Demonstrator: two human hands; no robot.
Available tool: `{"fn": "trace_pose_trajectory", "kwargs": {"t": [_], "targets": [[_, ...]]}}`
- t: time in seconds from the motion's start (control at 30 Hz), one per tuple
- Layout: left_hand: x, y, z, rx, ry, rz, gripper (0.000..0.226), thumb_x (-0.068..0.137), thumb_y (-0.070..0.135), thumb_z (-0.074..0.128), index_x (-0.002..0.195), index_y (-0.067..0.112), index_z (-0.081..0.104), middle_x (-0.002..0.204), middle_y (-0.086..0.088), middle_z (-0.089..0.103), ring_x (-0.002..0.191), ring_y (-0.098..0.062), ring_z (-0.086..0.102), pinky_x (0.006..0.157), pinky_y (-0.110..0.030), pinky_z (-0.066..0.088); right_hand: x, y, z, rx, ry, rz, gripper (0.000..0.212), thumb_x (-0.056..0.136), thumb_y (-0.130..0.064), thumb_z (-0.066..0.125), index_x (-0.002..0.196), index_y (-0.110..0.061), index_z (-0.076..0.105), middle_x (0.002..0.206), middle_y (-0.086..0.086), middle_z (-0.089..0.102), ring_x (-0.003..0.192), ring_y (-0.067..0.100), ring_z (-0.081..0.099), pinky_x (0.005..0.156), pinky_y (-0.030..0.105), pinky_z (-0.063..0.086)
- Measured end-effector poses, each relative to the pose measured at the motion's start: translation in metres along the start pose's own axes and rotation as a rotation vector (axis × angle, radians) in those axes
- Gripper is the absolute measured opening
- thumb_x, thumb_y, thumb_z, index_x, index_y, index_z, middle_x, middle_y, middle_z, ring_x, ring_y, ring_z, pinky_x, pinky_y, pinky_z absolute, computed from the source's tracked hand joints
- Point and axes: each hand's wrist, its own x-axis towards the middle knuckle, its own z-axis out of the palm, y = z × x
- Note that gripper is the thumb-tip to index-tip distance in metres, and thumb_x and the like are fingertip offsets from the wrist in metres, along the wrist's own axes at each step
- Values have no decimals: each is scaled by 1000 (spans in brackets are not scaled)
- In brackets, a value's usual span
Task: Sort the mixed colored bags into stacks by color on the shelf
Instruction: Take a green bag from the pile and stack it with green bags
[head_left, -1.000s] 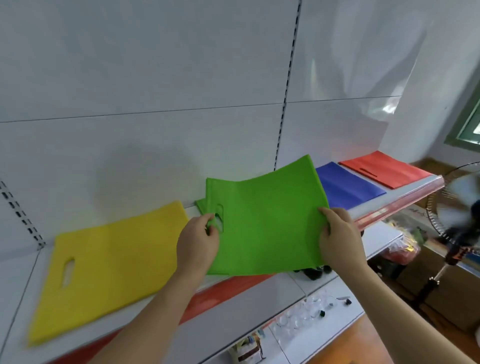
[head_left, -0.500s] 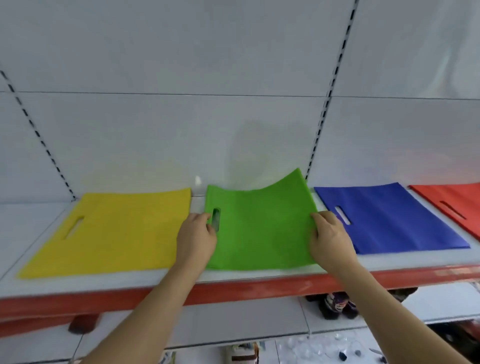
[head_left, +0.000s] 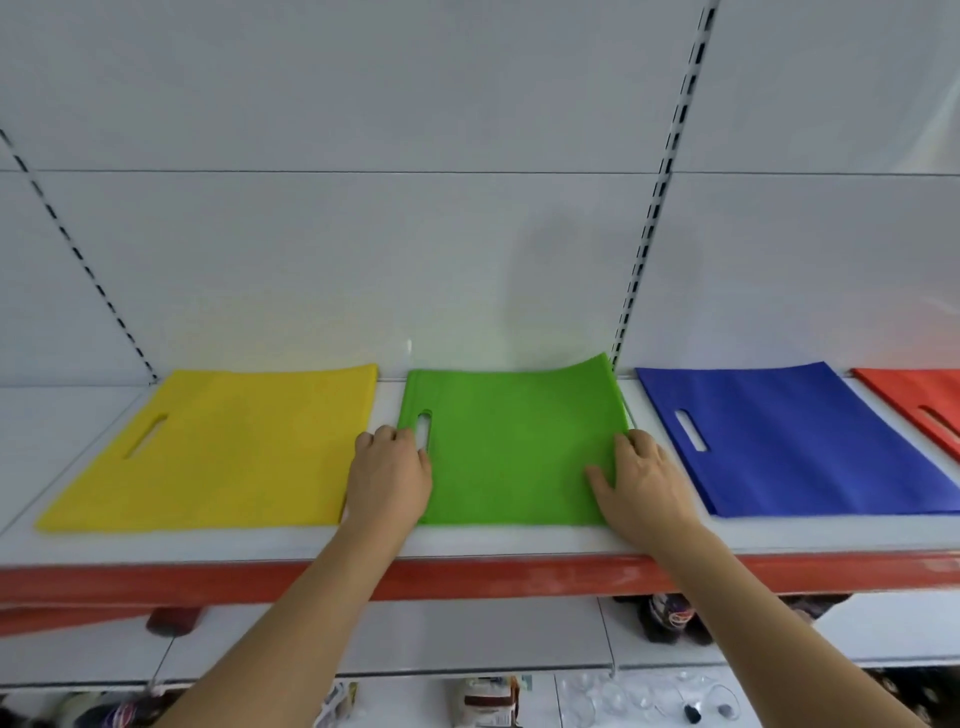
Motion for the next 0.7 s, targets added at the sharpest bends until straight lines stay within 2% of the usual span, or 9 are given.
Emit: {"fn": "trace_pose_trajectory", "kwargs": {"t": [0.13, 0.27, 0.33, 0.4, 0.5, 0.57, 0.7], "targets": [[1, 1, -4, 16, -4, -16, 28, 107, 27, 46, 115, 12, 68, 108, -6, 67, 100, -26, 58, 94, -37, 43, 1, -2, 2, -35, -40, 0, 75, 103, -64, 40, 153, -8, 40, 167, 15, 29, 156, 32, 23, 127, 47, 26], [0, 1, -5, 13, 4, -38, 31, 105, 29, 46, 116, 11, 69, 113, -7, 67, 104, -28, 57, 94, -38, 45, 0, -1, 3, -36, -44, 17, 79, 103, -68, 35, 154, -8, 40, 173, 16, 14, 161, 34, 8, 130, 50, 19], [-2, -1, -9, -4, 31, -67, 35, 104, 33, 49, 123, 11, 68, 123, -8, 65, 112, -30, 56, 95, -42, 47, 1, 0, 1, -57, -8, 4, 77, 104, -67, 33, 153, -8, 42, 173, 16, 13, 161, 35, 7, 130, 49, 18], [-7, -5, -14, 5, 68, -94, 43, 101, 38, 52, 134, 12, 63, 139, -9, 59, 127, -32, 52, 103, -47, 44, 1, -2, 0, -76, 43, -32, 77, 105, -65, 32, 156, -9, 40, 172, 16, 17, 161, 34, 9, 131, 48, 18], [-16, -13, -21, 46, 102, -103, 56, 100, 45, 53, 147, 15, 54, 157, -14, 47, 147, -35, 37, 121, -56, 27, 2, -14, -1, -71, 98, -115, 78, 105, -66, 28, 160, -12, 37, 172, 16, 21, 162, 33, 10, 131, 47, 17], [-23, -21, -26, 69, 114, -105, 62, 100, 49, 52, 151, 14, 50, 162, -15, 42, 152, -36, 31, 124, -58, 21, -1, -28, 2, -70, 111, -166, 79, 104, -67, 25, 161, -12, 36, 172, 15, 22, 162, 33, 11, 131, 48, 17], [-40, -42, -38, 83, 132, -130, 66, 99, 52, 49, 152, 13, 50, 163, -15, 41, 154, -36, 29, 123, -60, 21, -15, -69, 5, -67, 100, -264, 85, 100, -71, 14, 164, -17, 30, 175, 12, 16, 163, 30, 7, 131, 50, 16]]}}
